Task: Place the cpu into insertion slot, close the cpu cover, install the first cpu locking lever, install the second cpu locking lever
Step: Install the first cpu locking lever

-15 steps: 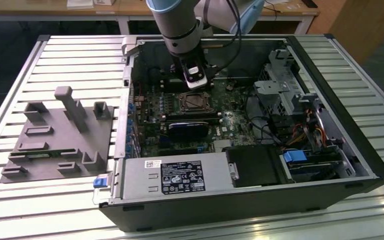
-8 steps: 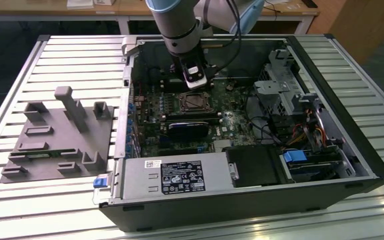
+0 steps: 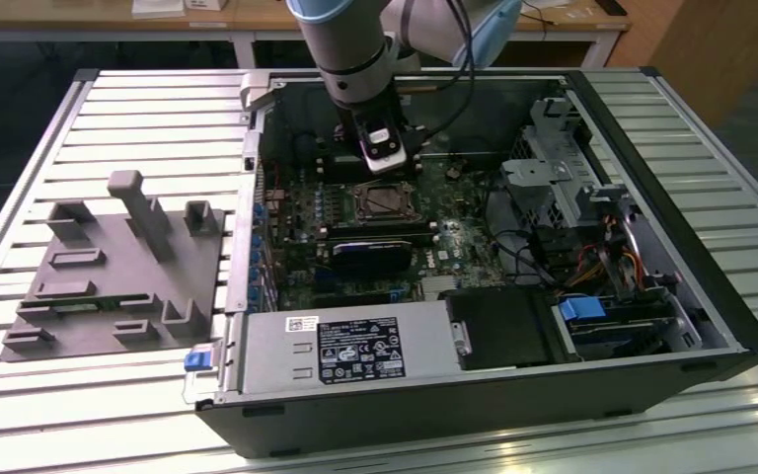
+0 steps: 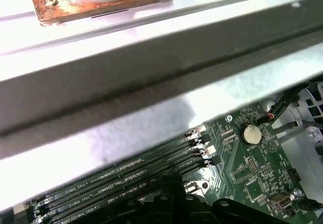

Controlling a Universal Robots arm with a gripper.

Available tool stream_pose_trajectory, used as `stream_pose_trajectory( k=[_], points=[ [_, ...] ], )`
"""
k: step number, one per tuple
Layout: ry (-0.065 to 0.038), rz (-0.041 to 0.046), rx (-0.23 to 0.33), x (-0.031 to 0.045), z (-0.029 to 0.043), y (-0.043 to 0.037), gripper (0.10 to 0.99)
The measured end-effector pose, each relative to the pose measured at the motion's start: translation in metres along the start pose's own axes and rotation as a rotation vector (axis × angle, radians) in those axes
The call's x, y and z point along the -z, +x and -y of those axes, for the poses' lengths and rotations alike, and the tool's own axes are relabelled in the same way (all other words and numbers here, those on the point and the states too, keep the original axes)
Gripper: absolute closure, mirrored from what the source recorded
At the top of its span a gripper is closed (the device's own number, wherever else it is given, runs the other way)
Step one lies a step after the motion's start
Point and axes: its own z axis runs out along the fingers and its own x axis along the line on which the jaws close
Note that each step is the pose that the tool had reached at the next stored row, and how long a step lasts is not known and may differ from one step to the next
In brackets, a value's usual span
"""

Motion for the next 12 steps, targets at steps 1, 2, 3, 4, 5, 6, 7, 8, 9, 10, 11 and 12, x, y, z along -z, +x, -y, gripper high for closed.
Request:
stream_pose_trajectory(
  k=[1,2,3,4,5,6,7,8,9,10,11,12],
  points=[
    [0.0,0.0001,0.0,-0.0001,-0.0006,0.0003,0.984],
    [0.0,0.0003,-0.001,-0.0003,-0.0009,0.0005,0.984],
    [0.0,0.0007,-0.003,-0.0004,-0.0013,0.0006,0.984],
    [0.001,0.0012,-0.004,-0.0006,-0.0015,0.0008,0.984],
    [0.001,0.0016,-0.006,-0.0008,-0.0016,0.0009,0.984],
    [0.001,0.0021,-0.007,-0.001,-0.0016,0.0009,0.984],
    [0.002,0.0024,-0.009,-0.0011,-0.0016,0.001,0.984],
    [0.002,0.0027,-0.01,-0.0014,-0.0015,0.001,0.984],
    [0.002,0.003,-0.011,-0.0016,-0.0015,0.0011,0.984],
    [0.003,0.0033,-0.012,-0.0019,-0.0014,0.0012,0.984],
    [0.003,0.0036,-0.013,-0.0022,-0.0013,0.0012,0.984],
    [0.003,0.0038,-0.014,-0.0026,-0.0012,0.0013,0.984]
  ],
)
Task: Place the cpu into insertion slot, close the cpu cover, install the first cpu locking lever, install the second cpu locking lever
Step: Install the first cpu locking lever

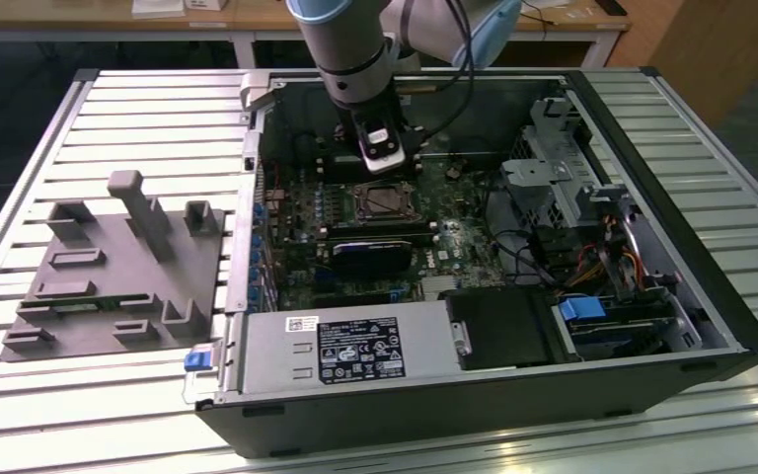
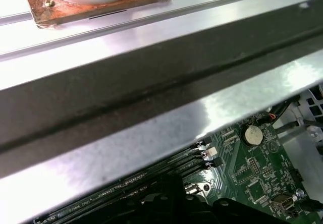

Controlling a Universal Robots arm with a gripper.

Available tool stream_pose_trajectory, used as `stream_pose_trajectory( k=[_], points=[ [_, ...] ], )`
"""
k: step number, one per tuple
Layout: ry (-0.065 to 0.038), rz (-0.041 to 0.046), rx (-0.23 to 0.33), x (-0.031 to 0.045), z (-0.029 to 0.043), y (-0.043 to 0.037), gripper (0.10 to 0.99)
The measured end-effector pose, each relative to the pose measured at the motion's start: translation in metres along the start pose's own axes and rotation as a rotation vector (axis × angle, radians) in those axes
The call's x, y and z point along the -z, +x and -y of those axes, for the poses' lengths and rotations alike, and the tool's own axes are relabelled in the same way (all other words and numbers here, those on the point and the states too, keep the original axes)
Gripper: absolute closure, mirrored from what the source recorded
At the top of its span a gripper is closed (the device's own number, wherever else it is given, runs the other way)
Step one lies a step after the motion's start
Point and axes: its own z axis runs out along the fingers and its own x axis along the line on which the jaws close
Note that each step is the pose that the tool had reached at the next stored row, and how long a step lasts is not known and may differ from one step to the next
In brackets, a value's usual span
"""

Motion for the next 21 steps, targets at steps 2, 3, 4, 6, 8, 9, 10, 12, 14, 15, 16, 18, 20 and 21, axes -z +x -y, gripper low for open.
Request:
stream_pose_trajectory(
  k=[2,3,4,6,8,9,10,12,14,15,16,18,20,21],
  points=[
    [0.001,0.0005,-0.001,-0.0007,0.0002,0.0002,0.984],
    [0.001,0.0008,-0.002,-0.0011,0.0003,0.0002,0.984],
    [0.002,0.0012,-0.002,-0.0015,0.0004,0.0003,0.984],
    [0.003,0.0018,-0.003,-0.0024,0.0007,0.0005,0.984],
    [0.004,0.0025,-0.003,-0.0032,0.0008,0.0006,0.984],
    [0.005,0.0028,-0.004,-0.0036,0.0009,0.0006,0.984],
    [0.005,0.0033,-0.004,-0.0039,0.001,0.0005,0.984],
    [0.007,0.004,-0.004,-0.0047,0.001,0.0004,0.984],
    [0.008,0.0046,-0.005,-0.0054,0.0011,0.0002,0.984],
    [0.009,0.005,-0.005,-0.0059,0.0011,0.0002,0.984],
    [0.01,0.0055,-0.005,-0.0064,0.0012,0.0001,0.984],
    [0.011,0.0061,-0.006,-0.0071,0.0013,0.0,0.984],
    [0.012,0.0069,-0.007,-0.0079,0.0013,-0.0002,0.984],
    [0.012,0.0072,-0.007,-0.0083,0.0013,-0.0003,0.984]
  ],
)
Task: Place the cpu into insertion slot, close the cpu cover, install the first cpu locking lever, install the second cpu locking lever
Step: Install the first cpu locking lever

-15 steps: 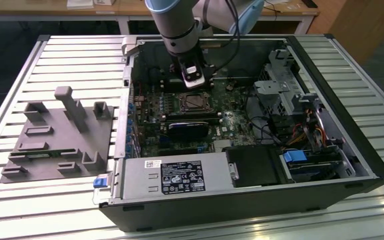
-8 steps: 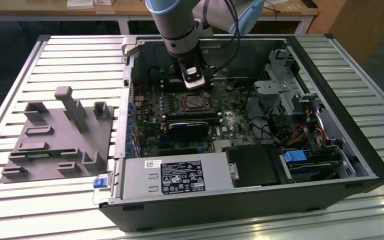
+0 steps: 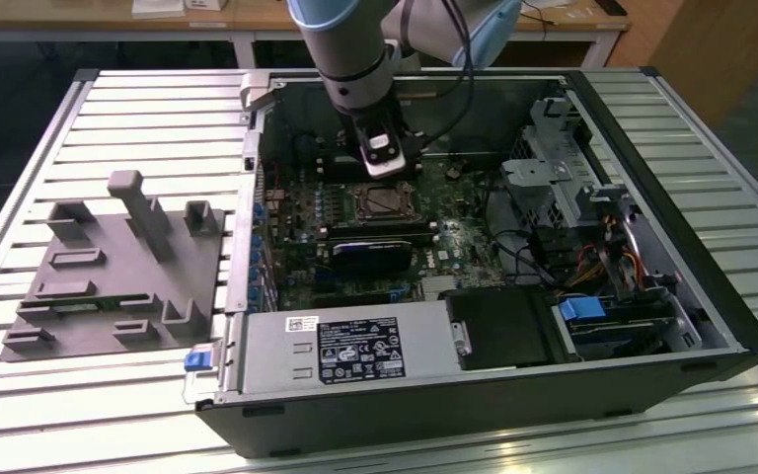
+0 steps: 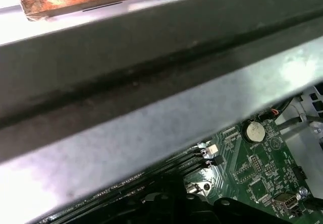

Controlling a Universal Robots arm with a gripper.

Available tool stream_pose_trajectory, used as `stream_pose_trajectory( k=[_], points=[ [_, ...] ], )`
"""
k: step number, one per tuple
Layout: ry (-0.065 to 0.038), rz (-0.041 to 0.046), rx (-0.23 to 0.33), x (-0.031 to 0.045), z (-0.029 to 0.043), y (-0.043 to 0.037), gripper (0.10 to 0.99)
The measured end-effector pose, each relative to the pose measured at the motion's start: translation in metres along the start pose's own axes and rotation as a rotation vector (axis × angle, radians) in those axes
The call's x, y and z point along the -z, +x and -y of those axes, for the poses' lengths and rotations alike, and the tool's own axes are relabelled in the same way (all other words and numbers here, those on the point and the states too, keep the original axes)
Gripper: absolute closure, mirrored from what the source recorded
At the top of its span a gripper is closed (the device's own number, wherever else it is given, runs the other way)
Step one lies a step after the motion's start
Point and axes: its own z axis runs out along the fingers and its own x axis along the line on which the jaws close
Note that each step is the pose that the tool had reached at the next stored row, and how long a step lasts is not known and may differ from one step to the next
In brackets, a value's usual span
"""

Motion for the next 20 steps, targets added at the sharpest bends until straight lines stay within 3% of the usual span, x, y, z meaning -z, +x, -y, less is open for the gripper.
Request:
stream_pose_trajectory(
  k=[13,20],
  points=[
    [0.001,0.0006,-0.001,-0.0015,0.0008,-0.0008,0.984],
    [-0.006,-0.0019,-0.003,-0.0001,0.0004,-0.0011,0.984]
  ],
)
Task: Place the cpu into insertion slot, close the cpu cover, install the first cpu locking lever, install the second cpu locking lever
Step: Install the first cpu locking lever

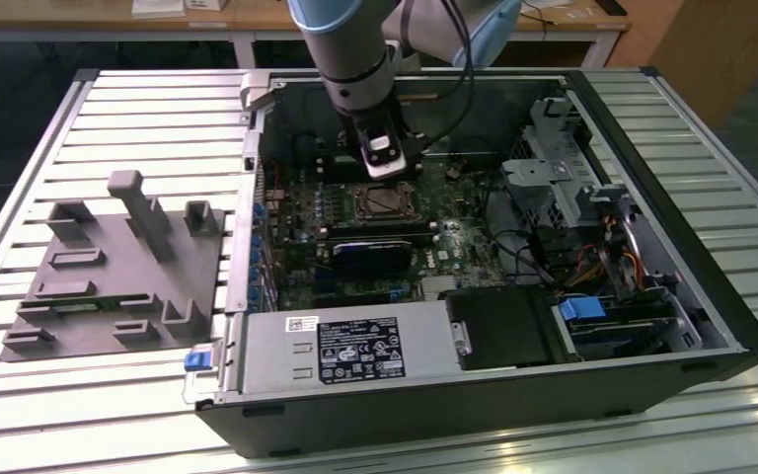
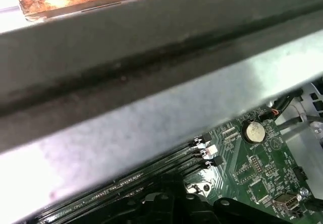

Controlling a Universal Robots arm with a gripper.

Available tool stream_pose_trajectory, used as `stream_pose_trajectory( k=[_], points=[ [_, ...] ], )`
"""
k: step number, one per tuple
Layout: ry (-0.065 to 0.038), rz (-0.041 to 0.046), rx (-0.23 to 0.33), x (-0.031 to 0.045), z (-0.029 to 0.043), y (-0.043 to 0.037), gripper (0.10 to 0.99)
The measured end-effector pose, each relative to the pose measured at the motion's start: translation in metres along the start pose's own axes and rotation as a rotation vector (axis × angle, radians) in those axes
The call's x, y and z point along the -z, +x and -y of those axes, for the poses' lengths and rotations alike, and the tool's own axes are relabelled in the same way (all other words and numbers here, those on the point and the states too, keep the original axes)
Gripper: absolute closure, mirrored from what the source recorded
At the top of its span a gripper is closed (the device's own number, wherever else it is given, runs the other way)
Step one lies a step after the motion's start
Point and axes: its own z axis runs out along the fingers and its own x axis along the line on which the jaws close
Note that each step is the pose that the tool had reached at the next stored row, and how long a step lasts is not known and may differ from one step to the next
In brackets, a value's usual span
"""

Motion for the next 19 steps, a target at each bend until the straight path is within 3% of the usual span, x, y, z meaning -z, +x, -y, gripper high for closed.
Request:
stream_pose_trajectory(
  k=[11,19],
  points=[
    [0.0,-0.0001,0.0,0.0223,-0.006,-0.0047,0.984],
    [0.0,-0.0001,0.0,0.0325,-0.0088,-0.0069,0.984]
  ],
)
